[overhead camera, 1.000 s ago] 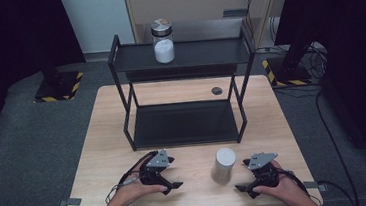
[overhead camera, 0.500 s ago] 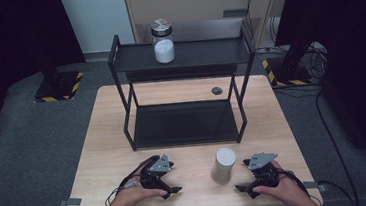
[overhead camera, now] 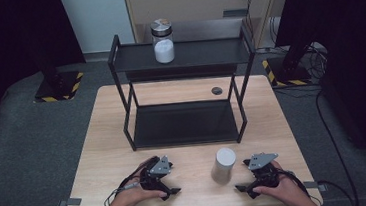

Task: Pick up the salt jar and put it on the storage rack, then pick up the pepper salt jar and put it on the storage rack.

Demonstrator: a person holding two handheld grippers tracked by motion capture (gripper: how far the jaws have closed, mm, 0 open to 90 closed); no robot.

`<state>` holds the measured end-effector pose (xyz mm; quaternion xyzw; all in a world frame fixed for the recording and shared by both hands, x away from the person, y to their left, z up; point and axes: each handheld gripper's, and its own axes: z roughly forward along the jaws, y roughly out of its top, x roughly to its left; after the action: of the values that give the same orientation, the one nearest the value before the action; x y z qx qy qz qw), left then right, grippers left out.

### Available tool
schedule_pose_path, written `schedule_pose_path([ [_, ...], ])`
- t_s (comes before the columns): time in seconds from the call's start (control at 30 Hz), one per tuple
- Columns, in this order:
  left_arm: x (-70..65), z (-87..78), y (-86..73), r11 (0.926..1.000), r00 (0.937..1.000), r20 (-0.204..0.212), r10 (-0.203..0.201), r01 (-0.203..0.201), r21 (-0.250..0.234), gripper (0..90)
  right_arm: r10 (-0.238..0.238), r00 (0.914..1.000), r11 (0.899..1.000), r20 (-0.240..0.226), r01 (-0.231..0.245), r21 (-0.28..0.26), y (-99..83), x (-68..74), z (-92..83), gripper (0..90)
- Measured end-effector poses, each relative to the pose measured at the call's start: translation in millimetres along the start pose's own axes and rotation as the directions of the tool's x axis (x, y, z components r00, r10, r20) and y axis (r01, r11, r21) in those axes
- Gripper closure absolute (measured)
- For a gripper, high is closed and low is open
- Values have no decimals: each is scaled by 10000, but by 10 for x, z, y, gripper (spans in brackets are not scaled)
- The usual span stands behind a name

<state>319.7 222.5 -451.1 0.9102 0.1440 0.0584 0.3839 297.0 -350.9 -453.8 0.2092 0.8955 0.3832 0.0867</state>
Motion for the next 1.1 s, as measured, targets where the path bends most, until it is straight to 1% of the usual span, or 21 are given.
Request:
schedule_pose_path([
  [0.1, -7, 6, 20, 9999, 10000, -95, -27, 28, 112, 0, 4, 10000, 10000, 49, -4, -2, 0, 10, 1, 13],
  [0.57, -33, 5, 21, 9997, 9996, -218, -188, 191, 126, 0, 140, 9997, 9999, 191, -140, 5, 3, 44, 2, 13],
  [0.83, -42, 4, 19, 9997, 9994, -253, -219, 222, 123, 0, 322, 9991, 9995, 287, -321, -21, 5, 67, 5, 20],
  [0.93, -42, 5, 16, 9996, 9994, -248, -242, 244, 106, 0, 393, 9987, 9992, 319, -391, -83, -3, 65, -12, 60],
  [1.0, -38, 4, 15, 9997, 9994, -236, -242, 245, 100, 0, 388, 9987, 9989, 341, -379, -275, -20, 64, -45, 55],
  [1.1, -36, 3, 13, 9997, 9994, -227, -243, 245, 94, 0, 535, 9985, 9967, 149, -525, -624, -36, 39, -114, 51],
])
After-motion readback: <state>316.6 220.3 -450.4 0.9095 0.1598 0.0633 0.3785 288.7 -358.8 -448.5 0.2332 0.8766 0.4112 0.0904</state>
